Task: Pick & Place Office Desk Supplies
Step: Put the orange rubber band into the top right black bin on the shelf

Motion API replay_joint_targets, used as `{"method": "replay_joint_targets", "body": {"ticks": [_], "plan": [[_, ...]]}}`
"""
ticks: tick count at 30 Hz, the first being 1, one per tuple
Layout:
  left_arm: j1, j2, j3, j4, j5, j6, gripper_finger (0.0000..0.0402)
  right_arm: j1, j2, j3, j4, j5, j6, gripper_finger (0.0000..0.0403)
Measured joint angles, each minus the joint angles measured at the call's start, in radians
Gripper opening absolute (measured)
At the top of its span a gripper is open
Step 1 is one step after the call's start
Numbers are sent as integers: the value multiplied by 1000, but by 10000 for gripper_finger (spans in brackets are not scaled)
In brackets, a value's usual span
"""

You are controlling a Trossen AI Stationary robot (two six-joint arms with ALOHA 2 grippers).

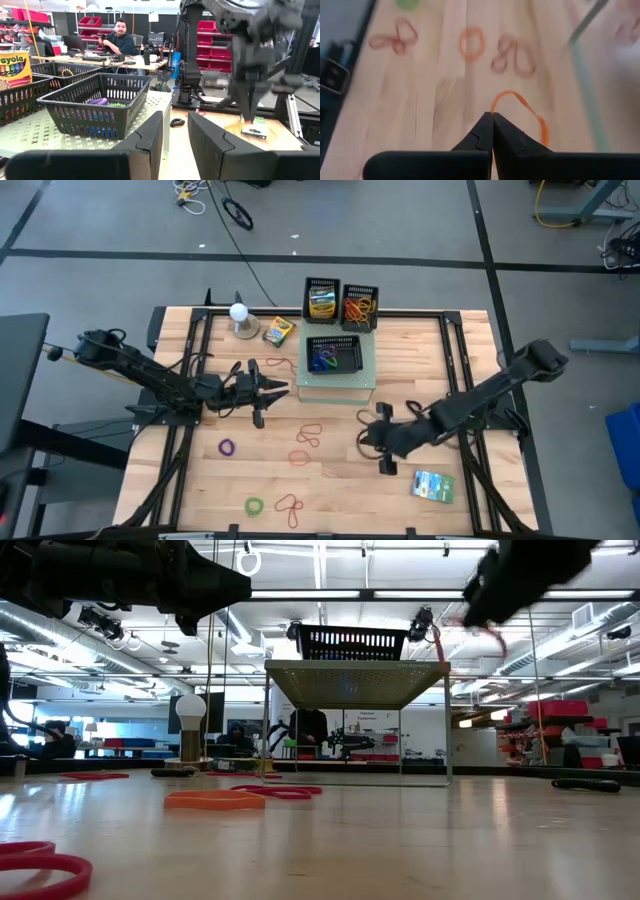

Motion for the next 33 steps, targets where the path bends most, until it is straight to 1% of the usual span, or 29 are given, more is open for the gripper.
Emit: {"method": "replay_joint_targets", "body": {"ticks": [4,8,11,14,16,20,24,26,28,31,33], "plan": [[0,0,0,-2,0,0,97,-47,-121,0,61,29,-166,2],[0,0,0,0,0,0,97,-148,-228,0,88,31,-314,2],[0,0,0,0,0,0,97,-279,-289,0,107,44,-391,1],[0,0,0,0,0,0,97,-448,-313,1,151,46,-434,1],[0,0,0,0,0,0,97,-568,-313,8,176,19,-439,3],[0,0,0,-1,0,0,97,-796,-276,42,175,-88,-468,2],[0,0,0,0,0,0,97,-958,-192,75,181,-184,-483,2],[0,0,0,0,0,0,97,-1008,-141,79,200,-240,-480,2],[0,0,0,0,0,0,97,-1037,-92,79,216,-267,-480,2],[0,0,0,0,0,0,97,-1055,-46,79,233,-273,-480,9],[0,0,0,0,0,0,97,-1054,-29,79,237,-264,-480,26]]}}
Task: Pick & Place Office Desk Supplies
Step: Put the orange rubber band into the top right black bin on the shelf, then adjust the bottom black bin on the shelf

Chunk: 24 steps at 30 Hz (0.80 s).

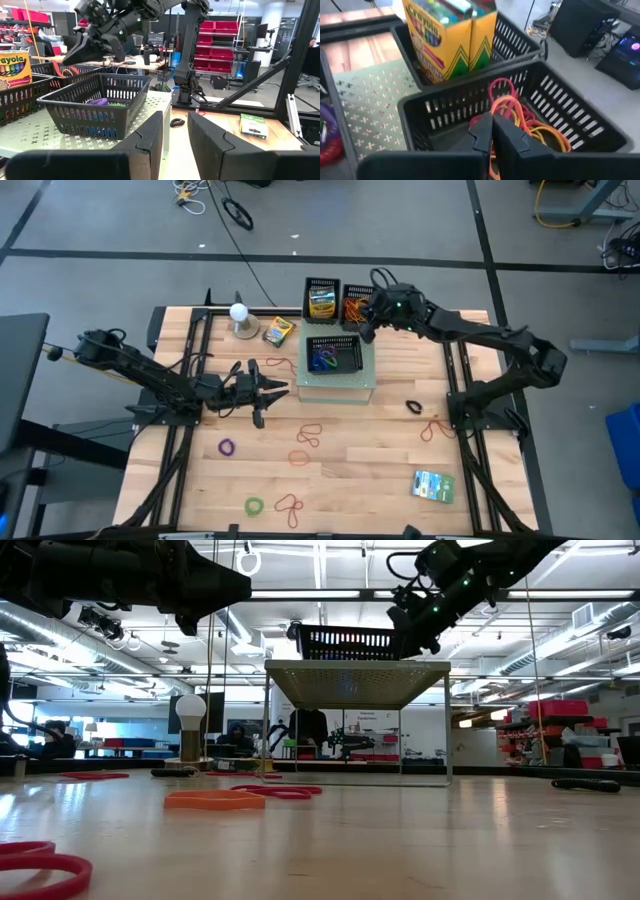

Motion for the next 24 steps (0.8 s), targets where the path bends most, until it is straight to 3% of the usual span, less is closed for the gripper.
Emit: {"method": "replay_joint_targets", "body": {"ticks": [9,13,17,22,24], "plan": [[0,0,0,0,0,0,97,28,-14,0,100,59,0,136],[0,0,0,0,0,0,97,54,-72,0,79,62,0,159],[0,0,0,0,0,0,97,110,-147,-36,50,77,16,128],[0,0,0,0,0,0,97,236,-202,-173,181,149,70,26],[0,0,0,0,0,0,97,297,-217,-215,206,205,85,9]]}}
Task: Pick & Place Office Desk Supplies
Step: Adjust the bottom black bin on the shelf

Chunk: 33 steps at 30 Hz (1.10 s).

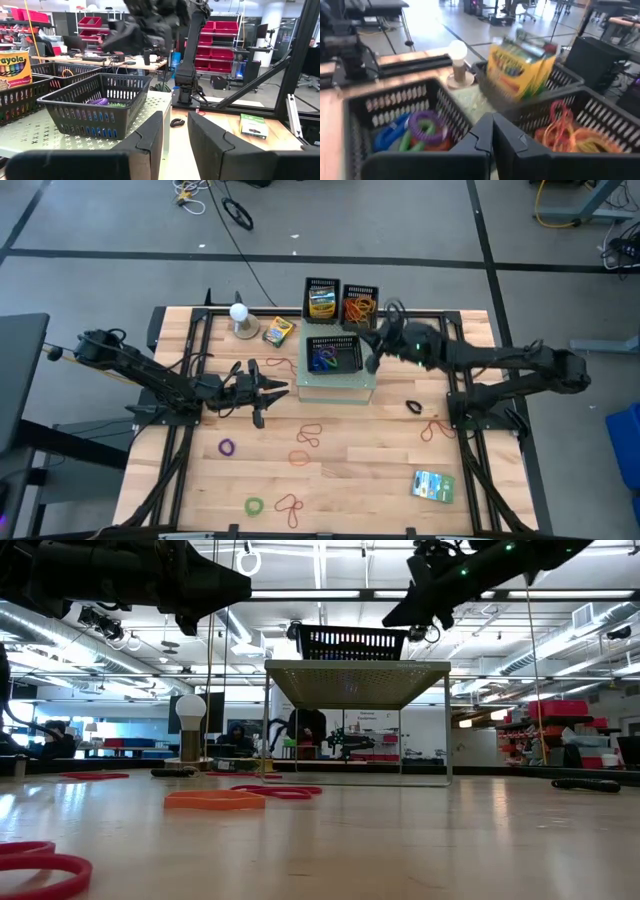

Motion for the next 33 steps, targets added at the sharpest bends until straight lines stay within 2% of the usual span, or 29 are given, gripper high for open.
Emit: {"method": "replay_joint_targets", "body": {"ticks": [4,6,11,14,22,26,33], "plan": [[0,0,0,0,0,0,97,131,-2,-55,8,179,40,18],[0,0,0,0,0,0,97,181,0,-90,64,213,87,12],[0,0,0,0,0,0,97,252,2,-236,348,208,135,8],[0,0,0,0,0,0,97,279,2,-303,426,209,164,9],[0,0,0,0,0,0,97,399,2,-364,430,207,205,7],[0,0,0,0,0,0,97,455,3,-366,427,263,205,9],[0,0,0,0,0,0,97,460,-2,-366,457,277,182,4]]}}
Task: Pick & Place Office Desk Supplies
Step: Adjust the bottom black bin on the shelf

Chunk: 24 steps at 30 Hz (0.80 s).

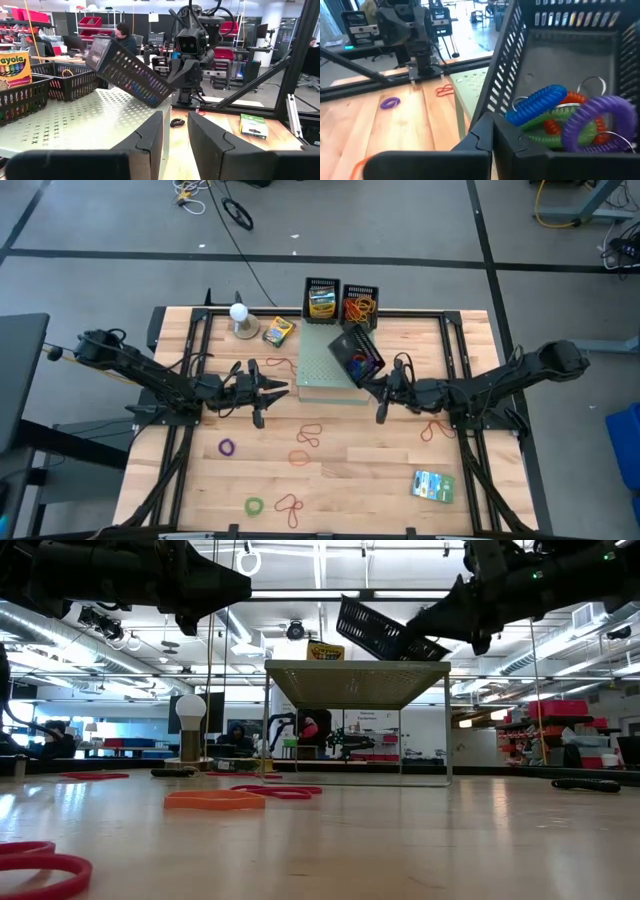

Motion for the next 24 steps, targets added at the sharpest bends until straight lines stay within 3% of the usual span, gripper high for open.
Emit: {"method": "replay_joint_targets", "body": {"ticks": [15,19,24], "plan": [[0,0,0,0,0,0,97,-56,-22,31,65,-43,-33,6],[0,0,0,0,0,0,97,-49,-82,96,-100,-43,-33,13],[0,0,0,0,0,0,97,-29,-160,201,-495,34,54,6]]}}
